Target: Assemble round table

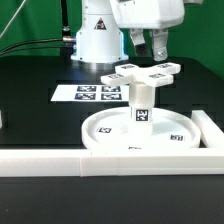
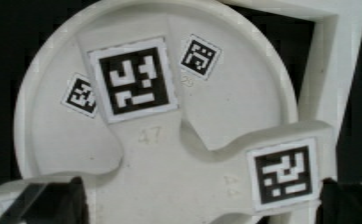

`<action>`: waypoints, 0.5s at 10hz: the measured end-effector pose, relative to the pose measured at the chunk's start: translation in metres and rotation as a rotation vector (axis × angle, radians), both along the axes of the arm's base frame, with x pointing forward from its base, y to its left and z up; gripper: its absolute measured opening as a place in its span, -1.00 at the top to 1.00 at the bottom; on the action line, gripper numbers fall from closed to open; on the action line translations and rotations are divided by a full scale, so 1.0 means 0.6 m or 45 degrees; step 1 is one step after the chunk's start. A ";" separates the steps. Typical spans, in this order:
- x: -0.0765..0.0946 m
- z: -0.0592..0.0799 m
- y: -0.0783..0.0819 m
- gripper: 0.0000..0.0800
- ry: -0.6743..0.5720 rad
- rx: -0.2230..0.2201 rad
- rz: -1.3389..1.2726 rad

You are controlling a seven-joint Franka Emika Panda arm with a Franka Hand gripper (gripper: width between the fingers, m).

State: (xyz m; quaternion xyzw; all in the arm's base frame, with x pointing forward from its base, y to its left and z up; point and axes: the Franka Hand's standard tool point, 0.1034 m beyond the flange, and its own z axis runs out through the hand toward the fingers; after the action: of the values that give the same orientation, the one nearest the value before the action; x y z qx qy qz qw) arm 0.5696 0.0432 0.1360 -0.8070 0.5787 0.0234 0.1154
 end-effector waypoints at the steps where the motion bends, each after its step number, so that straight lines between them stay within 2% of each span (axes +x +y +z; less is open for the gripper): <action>1: 0.000 -0.001 0.000 -0.62 -0.017 -0.008 0.081; 4: -0.001 -0.003 -0.002 -0.62 -0.066 -0.033 0.314; 5: 0.000 -0.007 -0.007 -0.62 -0.103 -0.057 0.514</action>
Offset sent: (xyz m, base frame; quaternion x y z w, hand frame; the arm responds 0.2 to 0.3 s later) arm 0.0000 0.0000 0.0000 0.0000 0.0000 -0.1296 0.9916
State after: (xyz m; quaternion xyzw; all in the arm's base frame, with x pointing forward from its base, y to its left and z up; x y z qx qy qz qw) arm 0.5696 0.0387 0.1316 -0.9092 0.4005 0.0007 0.1134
